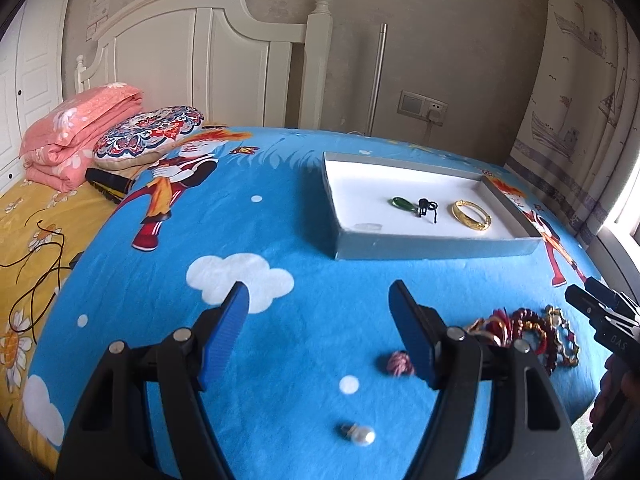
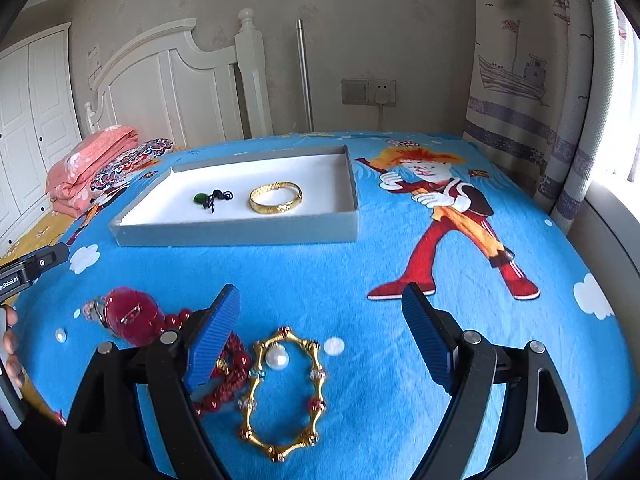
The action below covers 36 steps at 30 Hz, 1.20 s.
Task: Organize jewelry
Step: 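Withdraw both open grippers from the tray back toward the jewelry, then grasp the white pearl with the left gripper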
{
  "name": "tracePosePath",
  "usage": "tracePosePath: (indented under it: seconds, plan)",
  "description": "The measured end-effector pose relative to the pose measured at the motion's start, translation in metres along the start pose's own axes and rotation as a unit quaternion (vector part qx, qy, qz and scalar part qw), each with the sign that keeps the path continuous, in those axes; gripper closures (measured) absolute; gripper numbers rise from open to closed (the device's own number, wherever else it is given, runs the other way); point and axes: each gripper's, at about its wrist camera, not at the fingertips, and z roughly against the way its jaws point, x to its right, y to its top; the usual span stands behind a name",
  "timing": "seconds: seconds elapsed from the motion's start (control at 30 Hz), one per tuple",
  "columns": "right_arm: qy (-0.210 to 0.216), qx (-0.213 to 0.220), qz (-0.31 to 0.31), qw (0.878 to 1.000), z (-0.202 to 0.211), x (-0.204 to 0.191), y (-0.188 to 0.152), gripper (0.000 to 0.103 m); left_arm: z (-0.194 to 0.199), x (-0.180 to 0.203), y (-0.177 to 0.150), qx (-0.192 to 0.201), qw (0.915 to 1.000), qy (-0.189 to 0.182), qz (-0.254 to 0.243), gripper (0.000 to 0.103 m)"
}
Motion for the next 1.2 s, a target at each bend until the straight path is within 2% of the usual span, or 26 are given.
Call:
tracePosePath:
  seconds: [0.3,0.4,0.57,0.7,0.97,1.07,1.2]
  plan:
    - [0.002,-0.004,0.004,1.000,0.011,-0.001,-0.031,0.024,0.019,0.009,-0.031,0.007,0.9996,-0.004,-0.025,0.033]
    - [0.003,0.001,0.002,1.000,0.019,-0.001,-0.038,0.024,0.026,0.016,-0.045,0.010,0.9992,-0.005,-0.039,0.040]
    - [0.001,0.011,0.011,1.000,0.029,-0.005,-0.047,0.024,0.032,0.029,-0.066,0.005,0.9981,-0.014,-0.059,0.046]
    - [0.006,0.008,0.008,1.000,0.031,-0.004,-0.052,0.024,0.027,0.028,-0.077,-0.010,0.9982,-0.018,-0.057,0.068]
    - [0.004,0.003,0.013,1.000,0.033,-0.007,-0.059,0.024,0.023,0.029,-0.082,-0.011,0.9978,-0.018,-0.063,0.076]
    - [0.005,0.002,0.014,1.000,0.033,-0.007,-0.060,0.024,0.022,0.032,-0.083,-0.009,0.9969,-0.002,-0.078,0.087]
    - [0.006,0.002,0.016,1.000,0.033,-0.009,-0.061,0.024,0.023,0.034,-0.083,-0.008,0.9963,0.000,-0.086,0.088]
